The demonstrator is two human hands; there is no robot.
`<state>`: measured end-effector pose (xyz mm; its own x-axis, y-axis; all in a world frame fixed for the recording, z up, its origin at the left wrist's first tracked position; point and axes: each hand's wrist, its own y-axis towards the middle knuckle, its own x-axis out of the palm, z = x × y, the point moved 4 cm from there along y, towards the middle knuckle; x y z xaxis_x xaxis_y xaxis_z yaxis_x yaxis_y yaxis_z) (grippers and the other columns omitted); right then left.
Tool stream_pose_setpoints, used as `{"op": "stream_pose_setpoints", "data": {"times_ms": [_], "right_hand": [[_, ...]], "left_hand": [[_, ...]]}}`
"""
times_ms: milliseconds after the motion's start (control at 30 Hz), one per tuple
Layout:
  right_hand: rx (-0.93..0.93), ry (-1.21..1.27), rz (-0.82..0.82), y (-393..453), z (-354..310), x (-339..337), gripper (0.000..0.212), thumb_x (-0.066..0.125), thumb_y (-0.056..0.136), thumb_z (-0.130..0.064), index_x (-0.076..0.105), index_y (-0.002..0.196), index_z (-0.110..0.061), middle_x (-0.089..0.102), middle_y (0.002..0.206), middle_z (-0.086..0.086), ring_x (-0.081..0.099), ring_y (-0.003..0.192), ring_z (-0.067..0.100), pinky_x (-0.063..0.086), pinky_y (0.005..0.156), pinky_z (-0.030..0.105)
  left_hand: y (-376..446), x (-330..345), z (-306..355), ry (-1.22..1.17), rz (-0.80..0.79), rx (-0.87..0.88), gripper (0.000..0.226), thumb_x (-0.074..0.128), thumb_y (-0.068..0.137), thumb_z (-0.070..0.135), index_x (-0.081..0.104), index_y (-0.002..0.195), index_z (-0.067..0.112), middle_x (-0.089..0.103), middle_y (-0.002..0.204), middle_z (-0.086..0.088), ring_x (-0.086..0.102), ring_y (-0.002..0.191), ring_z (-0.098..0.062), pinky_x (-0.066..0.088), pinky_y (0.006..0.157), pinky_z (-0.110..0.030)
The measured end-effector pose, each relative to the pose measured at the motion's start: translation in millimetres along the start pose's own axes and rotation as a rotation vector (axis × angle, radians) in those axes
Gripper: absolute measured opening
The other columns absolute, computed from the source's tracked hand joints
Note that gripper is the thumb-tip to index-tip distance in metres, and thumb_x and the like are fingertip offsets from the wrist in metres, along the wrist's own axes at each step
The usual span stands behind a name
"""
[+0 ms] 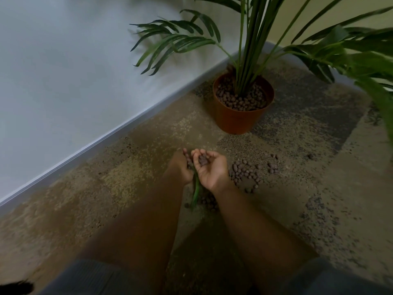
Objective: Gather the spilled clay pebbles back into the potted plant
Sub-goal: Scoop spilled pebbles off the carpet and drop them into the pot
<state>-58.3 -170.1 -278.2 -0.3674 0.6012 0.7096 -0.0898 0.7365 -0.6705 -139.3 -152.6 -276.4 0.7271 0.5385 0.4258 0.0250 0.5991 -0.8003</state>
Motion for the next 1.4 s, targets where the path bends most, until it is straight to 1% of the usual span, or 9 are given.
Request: {"op": "stream_pose_setpoints", "data": {"times_ms": [233,367,500,633,833,967,1100,1233,1400], "right_hand": [[-0.09,-0.015,-0.004,-7,-33,24,0.033,0.029,0.101,-0.018,0.05,0.121,0.0,0.055,0.132,0.023,0.053,0.126,0.036,0.044,0.107,0.041],[-0.173,0.018,0.03,-16,-58,42,0.035,0.031,0.101,-0.017,0.052,0.12,0.004,0.056,0.13,0.025,0.054,0.123,0.035,0.042,0.109,0.041],[-0.279,0.072,0.02,-30,-87,65,0.036,0.033,0.101,-0.018,0.053,0.121,0.004,0.055,0.128,0.023,0.052,0.124,0.033,0.04,0.111,0.04],[-0.383,0.099,0.016,-40,-118,87,0.045,0.029,0.099,-0.017,0.044,0.136,0.002,0.04,0.148,0.022,0.039,0.139,0.032,0.032,0.116,0.04],[-0.443,0.122,-0.021,-47,-147,111,0.042,0.022,0.098,-0.023,0.055,0.115,-0.003,0.055,0.112,0.017,0.057,0.1,0.025,0.05,0.086,0.028],[-0.415,0.126,-0.134,-41,-162,117,0.057,0.015,0.1,-0.027,0.038,0.144,0.001,0.041,0.145,0.025,0.038,0.135,0.039,0.029,0.116,0.049],[-0.407,0.136,-0.159,-37,-172,111,0.054,0.015,0.101,-0.02,0.033,0.147,0.002,0.036,0.15,0.024,0.032,0.14,0.038,0.023,0.118,0.05],[-0.437,0.145,-0.112,-37,-169,104,0.053,0.016,0.101,-0.017,0.015,0.151,0.001,0.021,0.158,0.02,0.019,0.147,0.033,0.014,0.121,0.044],[-0.402,0.12,-0.116,-39,-150,101,0.048,0.023,0.098,-0.006,0.028,0.145,0.006,0.036,0.147,0.026,0.041,0.135,0.035,0.038,0.112,0.042]], "left_hand": [[-8,37,21,-0.047,0.076,0.064,0.025,0.04,0.1,0.022,0.058,0.084,0.031,0.04,0.051,0.008,0.033,0.04,-0.002,0.027,0.032,-0.009],[-12,64,25,-0.214,0.0,0.042,0.023,0.048,0.098,0.021,0.064,0.084,0.014,0.058,0.06,0.002,0.054,0.049,-0.003,0.048,0.048,-0.011],[-22,104,26,-0.194,-0.127,0.077,0.039,0.031,0.103,0.024,0.057,0.127,0.008,0.063,0.106,-0.01,0.06,0.086,-0.012,0.049,0.087,-0.02],[-38,146,26,-0.112,-0.298,0.124,0.045,0.022,0.104,0.022,0.043,0.141,0.007,0.048,0.142,-0.013,0.05,0.127,-0.02,0.041,0.097,-0.024],[-42,191,33,0.031,-0.352,0.179,0.036,0.023,0.1,0.017,0.055,0.11,0.003,0.038,0.071,-0.004,0.035,0.058,-0.016,0.035,0.059,-0.025],[-44,201,36,0.054,-0.38,0.179,0.032,0.024,0.098,0.015,0.046,0.075,0.01,0.037,0.066,-0.004,0.029,0.051,-0.013,0.038,0.053,-0.019],[-43,207,38,-0.044,-0.542,0.11,0.045,0.02,0.102,0.02,0.05,0.126,-0.004,0.059,0.121,-0.023,0.058,0.111,-0.035,0.041,0.107,-0.043],[-48,203,40,-0.047,-0.553,0.11,0.051,0.02,0.103,0.019,0.026,0.145,-0.009,0.04,0.144,-0.023,0.04,0.133,-0.037,0.032,0.111,-0.047],[-38,183,51,-0.008,-0.469,0.142,0.052,0.024,0.104,0.022,0.023,0.147,-0.007,0.03,0.152,-0.024,0.031,0.141,-0.033,0.027,0.117,-0.041]]}}
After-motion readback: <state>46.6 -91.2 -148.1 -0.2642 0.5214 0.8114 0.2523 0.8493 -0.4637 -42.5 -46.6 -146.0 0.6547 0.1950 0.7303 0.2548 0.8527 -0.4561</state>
